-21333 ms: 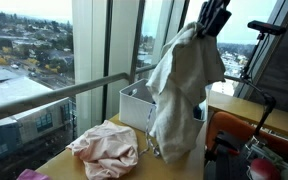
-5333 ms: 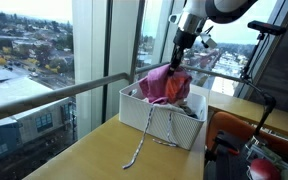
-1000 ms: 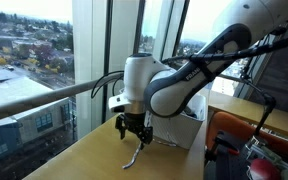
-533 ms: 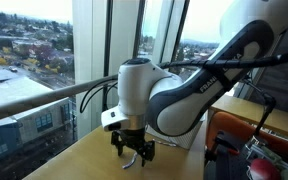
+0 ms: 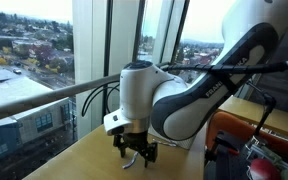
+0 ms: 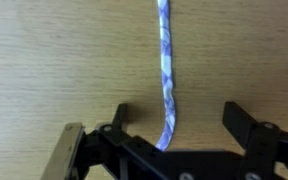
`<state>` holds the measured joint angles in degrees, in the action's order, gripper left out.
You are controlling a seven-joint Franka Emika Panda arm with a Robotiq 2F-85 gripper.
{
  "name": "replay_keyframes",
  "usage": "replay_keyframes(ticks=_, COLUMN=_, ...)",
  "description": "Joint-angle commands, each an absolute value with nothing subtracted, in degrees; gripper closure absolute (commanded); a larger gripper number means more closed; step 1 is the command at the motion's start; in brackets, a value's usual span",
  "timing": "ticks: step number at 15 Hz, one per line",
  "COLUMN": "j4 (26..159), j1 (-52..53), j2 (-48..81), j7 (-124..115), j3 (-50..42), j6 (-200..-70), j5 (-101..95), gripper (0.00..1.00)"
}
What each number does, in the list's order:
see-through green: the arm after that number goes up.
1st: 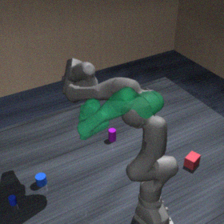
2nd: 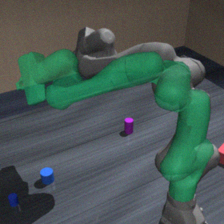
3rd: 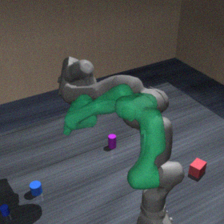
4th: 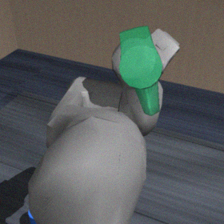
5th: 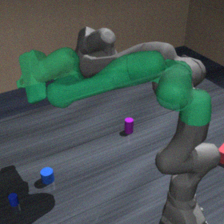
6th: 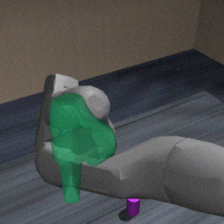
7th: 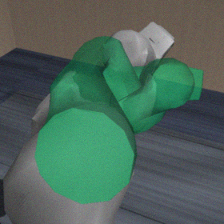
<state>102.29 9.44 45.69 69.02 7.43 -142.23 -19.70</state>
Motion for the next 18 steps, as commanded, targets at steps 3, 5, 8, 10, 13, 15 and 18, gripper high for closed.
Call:
replay_keyframes(ticks=3, j4=104.1, j1=8.5, j2=45.4, j7=68.2, j3=6.4, j6=-143.7, j5=-21.6, gripper=0.48)
replay_keyframes(ticks=5, j4=104.4, j1=8.3, j2=45.3, j7=68.1, j3=6.3, j6=-143.8, j5=-21.6, gripper=0.62)
replay_keyframes(ticks=8, j4=104.6, j1=7.8, j2=45.5, j7=68.2, j3=6.2, j6=-143.9, j5=-21.5, gripper=0.87)
replay_keyframes(ticks=10, j4=104.8, j1=7.5, j2=45.7, j7=68.1, j3=6.1, j6=-143.9, j5=-21.4, gripper=0.99)
replay_keyframes(ticks=13, j4=104.8, j1=7.0, j2=46.1, j7=68.1, j3=6.0, j6=-143.8, j5=-21.3, gripper=1.00)
replay_keyframes(ticks=15, j4=104.6, j1=6.9, j2=46.4, j7=68.0, j3=5.9, j6=-143.7, j5=-21.2, gripper=1.00)
replay_keyframes(ticks=18, j4=104.7, j1=7.0, j2=45.4, j7=67.6, j3=6.1, j6=-143.3, j5=-21.0, gripper=1.00)
